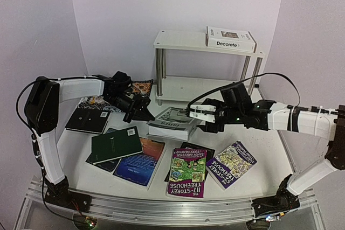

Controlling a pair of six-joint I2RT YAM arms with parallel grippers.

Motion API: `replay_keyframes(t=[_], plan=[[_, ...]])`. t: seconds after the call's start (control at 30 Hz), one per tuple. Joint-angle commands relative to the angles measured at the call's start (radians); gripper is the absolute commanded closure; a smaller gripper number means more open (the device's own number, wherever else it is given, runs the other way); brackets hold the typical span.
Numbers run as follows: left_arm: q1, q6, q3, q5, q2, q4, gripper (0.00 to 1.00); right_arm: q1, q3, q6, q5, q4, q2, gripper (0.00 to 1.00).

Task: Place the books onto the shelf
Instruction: Pass from the left arm to the right

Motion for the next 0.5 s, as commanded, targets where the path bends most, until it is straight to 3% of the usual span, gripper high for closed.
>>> replay_keyframes(t=[0.0, 0.2, 0.3, 0.47], plan=[[-0.011, 0.013, 0.036, 0.055, -0.026, 0.019, 1.00, 0.003, 0.052, 0.042, -0.055, -0.030, 0.001, 0.31], [-0.018, 0.019, 0.033, 0.052, -0.028, 0.018, 1.00, 0.010, 0.048, 0.036, -0.056, -0.069, -0.009, 0.26], [-0.018, 0.019, 0.029, 0.047, -0.033, 0.018, 1.00, -0.001, 0.028, 0.133, -0.031, -0.047, -0.042, 0.23], [-0.020, 0.024, 0.027, 0.041, -0.038, 0.018, 1.00, -0.038, 0.013, 0.432, -0.028, -0.069, -0.117, 0.18]])
